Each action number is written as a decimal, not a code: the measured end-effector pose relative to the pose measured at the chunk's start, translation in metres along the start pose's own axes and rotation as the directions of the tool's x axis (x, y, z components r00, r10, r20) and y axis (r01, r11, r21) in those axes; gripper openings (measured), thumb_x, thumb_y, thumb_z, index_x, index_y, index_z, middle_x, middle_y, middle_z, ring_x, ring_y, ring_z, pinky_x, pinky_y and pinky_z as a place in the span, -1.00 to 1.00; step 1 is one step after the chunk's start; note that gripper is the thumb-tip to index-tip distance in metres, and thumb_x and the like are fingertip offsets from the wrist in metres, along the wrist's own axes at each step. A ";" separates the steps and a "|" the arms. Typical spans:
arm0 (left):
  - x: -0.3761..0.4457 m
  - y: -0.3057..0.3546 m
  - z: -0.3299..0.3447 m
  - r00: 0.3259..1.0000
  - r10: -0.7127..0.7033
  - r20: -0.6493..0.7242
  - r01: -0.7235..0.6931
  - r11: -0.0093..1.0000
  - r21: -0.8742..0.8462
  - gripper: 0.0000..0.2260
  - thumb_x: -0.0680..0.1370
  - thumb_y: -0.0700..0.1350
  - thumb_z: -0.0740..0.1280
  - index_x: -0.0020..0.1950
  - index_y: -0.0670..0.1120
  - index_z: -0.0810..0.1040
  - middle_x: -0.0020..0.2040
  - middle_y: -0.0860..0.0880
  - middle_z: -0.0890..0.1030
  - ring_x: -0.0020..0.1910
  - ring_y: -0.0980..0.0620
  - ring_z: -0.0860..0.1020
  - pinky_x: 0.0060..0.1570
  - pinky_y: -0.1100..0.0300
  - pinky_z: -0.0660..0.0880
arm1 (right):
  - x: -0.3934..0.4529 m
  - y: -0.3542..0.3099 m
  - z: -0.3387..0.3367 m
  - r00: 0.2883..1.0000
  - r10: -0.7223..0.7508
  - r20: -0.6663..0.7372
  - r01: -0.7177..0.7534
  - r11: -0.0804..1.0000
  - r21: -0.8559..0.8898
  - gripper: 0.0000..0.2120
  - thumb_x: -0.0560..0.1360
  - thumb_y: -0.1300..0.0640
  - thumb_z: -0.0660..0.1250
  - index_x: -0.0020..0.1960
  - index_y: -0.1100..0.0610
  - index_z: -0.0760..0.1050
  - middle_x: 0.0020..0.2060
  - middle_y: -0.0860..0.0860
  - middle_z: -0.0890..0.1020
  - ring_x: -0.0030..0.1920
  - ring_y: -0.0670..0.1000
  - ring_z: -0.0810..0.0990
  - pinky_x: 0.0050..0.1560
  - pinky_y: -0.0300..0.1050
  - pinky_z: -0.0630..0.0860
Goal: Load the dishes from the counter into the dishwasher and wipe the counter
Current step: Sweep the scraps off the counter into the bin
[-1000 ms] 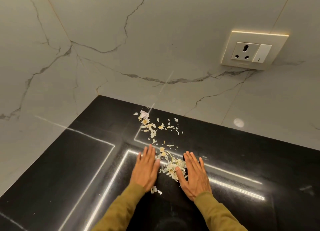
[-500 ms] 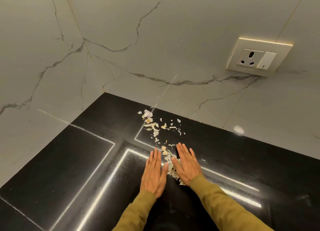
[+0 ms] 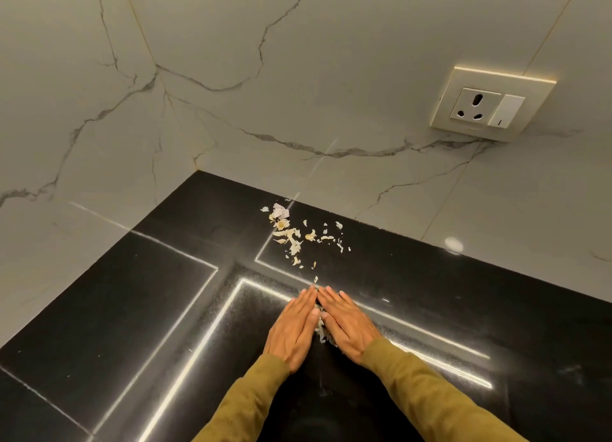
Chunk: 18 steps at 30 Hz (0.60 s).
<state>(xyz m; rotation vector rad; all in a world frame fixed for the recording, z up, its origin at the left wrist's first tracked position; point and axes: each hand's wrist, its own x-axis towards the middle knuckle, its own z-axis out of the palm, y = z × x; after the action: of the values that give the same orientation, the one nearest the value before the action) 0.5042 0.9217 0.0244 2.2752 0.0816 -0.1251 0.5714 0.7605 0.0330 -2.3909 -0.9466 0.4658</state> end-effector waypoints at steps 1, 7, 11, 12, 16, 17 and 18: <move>-0.008 0.000 0.002 1.000 0.006 0.001 -0.006 1.000 -0.008 -0.41 0.62 0.30 -0.15 0.60 0.11 0.08 0.60 0.21 0.10 0.52 0.42 -0.04 0.58 0.20 -0.05 | -0.008 0.001 0.003 1.000 -0.012 -0.001 0.012 1.000 0.001 -0.28 0.54 -0.29 -0.36 0.59 0.03 -0.02 0.55 -0.13 0.00 0.54 -0.25 -0.13 0.55 -0.18 -0.20; -0.054 0.014 0.010 0.999 -0.007 -0.033 -0.002 0.964 -0.264 -0.47 0.62 0.28 -0.04 0.55 0.13 0.27 0.54 0.27 0.26 0.52 0.37 0.12 0.57 0.21 0.02 | -0.048 -0.002 0.016 0.997 0.049 -0.059 -0.033 0.968 0.247 -0.43 0.61 -0.29 -0.13 0.55 -0.10 0.15 0.53 -0.18 0.18 0.52 -0.31 -0.01 0.57 -0.17 -0.06; -0.074 0.020 0.013 0.978 -0.109 -0.178 -0.002 0.849 -0.529 -0.55 0.61 0.18 0.10 0.47 0.11 0.40 0.47 0.30 0.37 0.51 0.28 0.23 0.55 0.16 0.12 | -0.067 -0.006 0.023 0.944 0.218 -0.249 -0.130 0.937 0.325 -0.39 0.56 -0.33 0.01 0.53 -0.08 0.21 0.50 -0.21 0.20 0.51 -0.30 0.07 0.55 -0.12 0.09; -0.079 0.023 0.014 0.969 -0.137 -0.207 -0.013 0.805 -0.593 -0.53 0.59 0.19 0.11 0.46 0.08 0.42 0.46 0.26 0.40 0.51 0.26 0.25 0.54 0.14 0.15 | -0.070 -0.009 0.026 0.930 0.248 -0.273 -0.160 0.938 0.306 -0.32 0.54 -0.38 -0.01 0.54 -0.06 0.19 0.51 -0.21 0.17 0.52 -0.28 0.05 0.55 -0.11 0.09; -0.085 0.022 0.014 0.944 -0.181 -0.275 -0.084 0.676 -0.732 -0.42 0.53 0.17 0.20 0.46 -0.12 0.43 0.45 0.06 0.48 0.49 0.14 0.34 0.52 0.04 0.20 | -0.065 -0.026 0.033 0.931 0.287 -0.227 -0.257 0.954 0.153 -0.12 0.45 -0.51 -0.01 0.60 0.00 0.01 0.56 -0.16 0.01 0.55 -0.18 -0.10 0.55 -0.14 -0.09; -0.085 0.022 0.013 0.940 -0.187 -0.284 -0.096 0.654 -0.751 -0.41 0.53 0.15 0.22 0.46 -0.16 0.43 0.44 0.03 0.49 0.49 0.12 0.35 0.52 0.02 0.21 | -0.062 -0.030 0.034 0.935 0.288 -0.205 -0.274 0.957 0.094 -0.07 0.44 -0.53 0.00 0.61 0.01 -0.04 0.56 -0.14 -0.05 0.56 -0.16 -0.16 0.56 -0.12 -0.16; -0.084 0.020 0.012 0.935 -0.202 -0.293 -0.105 0.630 -0.769 -0.40 0.52 0.14 0.23 0.46 -0.19 0.43 0.43 0.01 0.50 0.49 0.10 0.36 0.52 0.01 0.22 | -0.058 -0.034 0.035 0.941 0.281 -0.187 -0.280 0.959 0.034 -0.03 0.42 -0.56 0.00 0.61 0.02 -0.08 0.56 -0.13 -0.10 0.56 -0.14 -0.21 0.56 -0.08 -0.22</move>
<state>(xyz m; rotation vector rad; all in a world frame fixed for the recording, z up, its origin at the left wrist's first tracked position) 0.4223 0.8981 0.0417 1.3786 0.3266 0.2632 0.4957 0.7522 0.0322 -2.5216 -0.5207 0.3333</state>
